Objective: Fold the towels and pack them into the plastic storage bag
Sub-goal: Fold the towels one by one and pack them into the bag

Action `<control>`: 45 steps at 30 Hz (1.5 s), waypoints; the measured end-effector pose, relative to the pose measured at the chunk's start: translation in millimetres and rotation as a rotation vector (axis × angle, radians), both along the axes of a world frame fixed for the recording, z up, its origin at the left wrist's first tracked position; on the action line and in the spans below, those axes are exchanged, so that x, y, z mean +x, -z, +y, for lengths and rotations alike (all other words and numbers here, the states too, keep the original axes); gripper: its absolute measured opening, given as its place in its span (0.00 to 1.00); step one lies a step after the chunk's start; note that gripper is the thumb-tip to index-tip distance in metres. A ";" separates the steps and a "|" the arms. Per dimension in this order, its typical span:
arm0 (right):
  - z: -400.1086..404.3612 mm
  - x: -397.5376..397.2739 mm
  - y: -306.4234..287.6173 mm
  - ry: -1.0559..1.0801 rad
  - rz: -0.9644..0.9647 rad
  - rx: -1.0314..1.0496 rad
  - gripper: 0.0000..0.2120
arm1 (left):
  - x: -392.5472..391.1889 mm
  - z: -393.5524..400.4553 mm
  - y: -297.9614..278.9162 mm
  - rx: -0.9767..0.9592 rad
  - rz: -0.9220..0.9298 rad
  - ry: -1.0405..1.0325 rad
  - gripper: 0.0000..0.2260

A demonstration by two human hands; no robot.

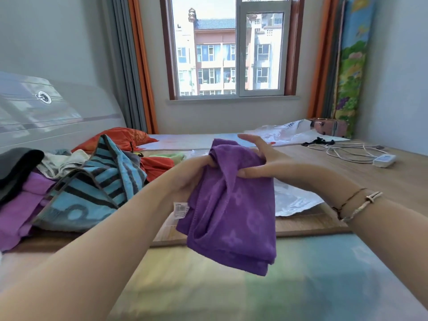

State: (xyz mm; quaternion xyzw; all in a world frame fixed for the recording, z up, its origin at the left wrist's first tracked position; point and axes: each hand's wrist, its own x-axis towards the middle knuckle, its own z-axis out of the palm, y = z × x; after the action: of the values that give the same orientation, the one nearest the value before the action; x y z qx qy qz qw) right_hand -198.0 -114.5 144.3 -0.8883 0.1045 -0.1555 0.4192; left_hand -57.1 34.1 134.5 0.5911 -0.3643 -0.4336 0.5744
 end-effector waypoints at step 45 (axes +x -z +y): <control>-52.9 183.5 119.0 0.422 0.190 -0.934 0.16 | 89.4 -42.2 72.4 -0.087 -1.280 -0.607 0.09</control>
State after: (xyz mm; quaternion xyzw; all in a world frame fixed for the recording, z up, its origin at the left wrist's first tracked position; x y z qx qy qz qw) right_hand -14.5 -167.4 25.3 -0.9505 0.2382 -0.1855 -0.0737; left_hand 32.4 -8.1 62.1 0.7817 -0.4664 0.1933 0.3662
